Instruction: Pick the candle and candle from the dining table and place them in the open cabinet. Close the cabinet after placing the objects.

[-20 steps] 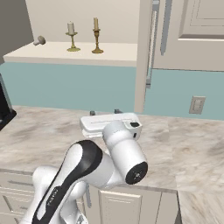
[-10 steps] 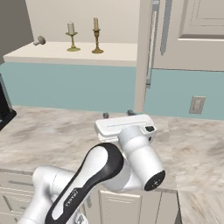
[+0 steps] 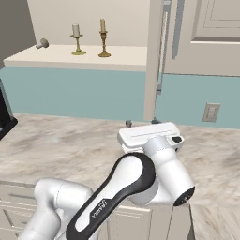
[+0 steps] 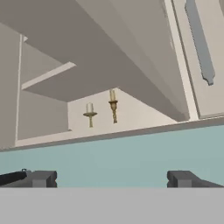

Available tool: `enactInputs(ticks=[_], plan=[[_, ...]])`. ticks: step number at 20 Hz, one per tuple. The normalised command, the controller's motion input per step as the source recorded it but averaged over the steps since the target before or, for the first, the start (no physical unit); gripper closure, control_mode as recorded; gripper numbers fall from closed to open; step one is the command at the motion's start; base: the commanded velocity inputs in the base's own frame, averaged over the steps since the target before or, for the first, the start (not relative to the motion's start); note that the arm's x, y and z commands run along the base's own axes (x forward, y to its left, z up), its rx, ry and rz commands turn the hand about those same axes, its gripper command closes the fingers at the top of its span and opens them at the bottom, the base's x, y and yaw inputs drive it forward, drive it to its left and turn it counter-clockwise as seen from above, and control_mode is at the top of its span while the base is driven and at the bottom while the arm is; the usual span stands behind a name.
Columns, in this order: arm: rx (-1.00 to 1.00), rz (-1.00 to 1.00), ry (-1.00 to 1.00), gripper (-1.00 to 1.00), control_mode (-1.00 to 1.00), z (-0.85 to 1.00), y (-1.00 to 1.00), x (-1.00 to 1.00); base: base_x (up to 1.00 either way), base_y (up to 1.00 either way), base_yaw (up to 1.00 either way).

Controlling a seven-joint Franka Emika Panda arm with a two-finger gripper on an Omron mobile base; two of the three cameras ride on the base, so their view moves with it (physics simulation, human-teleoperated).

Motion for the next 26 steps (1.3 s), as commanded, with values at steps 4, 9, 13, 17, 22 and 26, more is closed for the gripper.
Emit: enactInputs(ticks=[4,9,13,17,22,26], plan=[[0.0,0.05,-0.08,-1.0,-1.0,0.03,-0.22,0.03,0.0,0.0,0.0],[0.0,0.05,-0.08,-1.0,-1.0,0.06,-0.14,0.03,0.0,0.0,0.0],[0.0,0.03,-0.08,-1.0,-1.0,0.12,-0.11,0.02,0.0,0.0,0.0],[0.0,0.0,-0.07,-1.0,-1.0,0.18,-0.1,0.01,0.0,0.0,0.0],[0.0,0.0,-0.04,-1.0,-1.0,0.11,-0.1,0.04,0.0,0.0,0.0],[0.0,0.0,-0.05,-1.0,-1.0,0.0,-0.16,0.01,0.0,0.0,0.0]])
